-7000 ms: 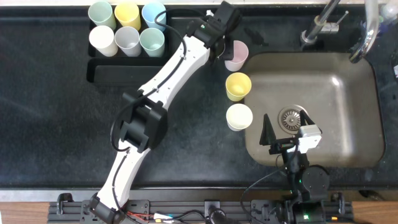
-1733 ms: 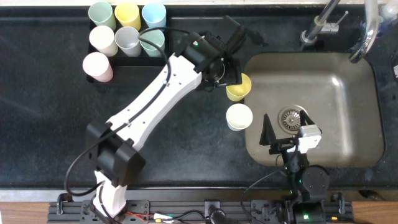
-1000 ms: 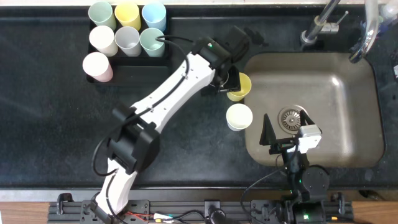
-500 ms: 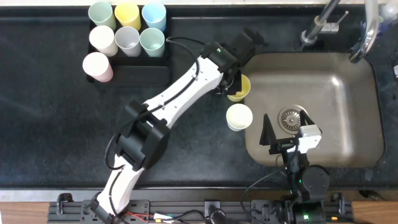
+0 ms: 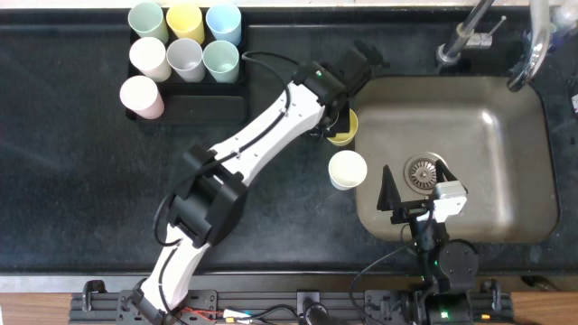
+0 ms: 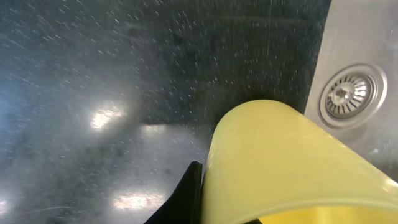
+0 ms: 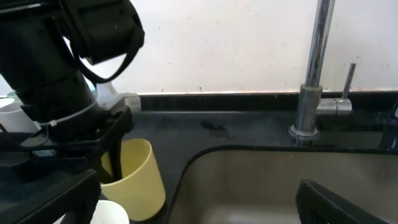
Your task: Store Cups
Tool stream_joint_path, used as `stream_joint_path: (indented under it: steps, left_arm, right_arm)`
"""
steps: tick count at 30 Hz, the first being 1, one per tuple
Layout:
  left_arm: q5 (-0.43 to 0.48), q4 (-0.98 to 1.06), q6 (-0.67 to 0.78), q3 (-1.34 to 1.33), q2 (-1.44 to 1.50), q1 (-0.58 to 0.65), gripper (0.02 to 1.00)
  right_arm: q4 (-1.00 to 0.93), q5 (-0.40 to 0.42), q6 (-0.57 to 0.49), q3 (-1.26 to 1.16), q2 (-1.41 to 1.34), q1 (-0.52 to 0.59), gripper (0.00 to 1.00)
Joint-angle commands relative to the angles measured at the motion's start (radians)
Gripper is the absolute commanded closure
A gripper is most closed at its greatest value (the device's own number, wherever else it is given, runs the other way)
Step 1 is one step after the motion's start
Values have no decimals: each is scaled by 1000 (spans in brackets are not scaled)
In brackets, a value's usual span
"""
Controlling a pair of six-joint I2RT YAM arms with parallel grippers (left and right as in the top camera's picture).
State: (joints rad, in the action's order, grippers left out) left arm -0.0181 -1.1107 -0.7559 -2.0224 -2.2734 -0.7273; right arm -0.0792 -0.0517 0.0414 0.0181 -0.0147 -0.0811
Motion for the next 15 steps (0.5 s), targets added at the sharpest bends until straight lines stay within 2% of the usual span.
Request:
stream_joint_path:
  steps: [1,6,9,12,15]
  left_arm:
    - [-108,-12,10,-10,171,40,985]
    - [-209,-107,-3,8,311,161,985]
    - [-239,-186,-48,8,376,268,985]
    - [-292,-269,-206,8,422,365,985]
    - [-343,-329,-470,8,442,425,985]
  right_arm:
    - [5,0,4,-13,11,1,3]
    - [5,0,4,-13,11,1,3]
    - [5,0,4,-13,11,1,5]
    - [5,0,4,-13,11,1,7]
    - [5,0,4,-13,11,1,3]
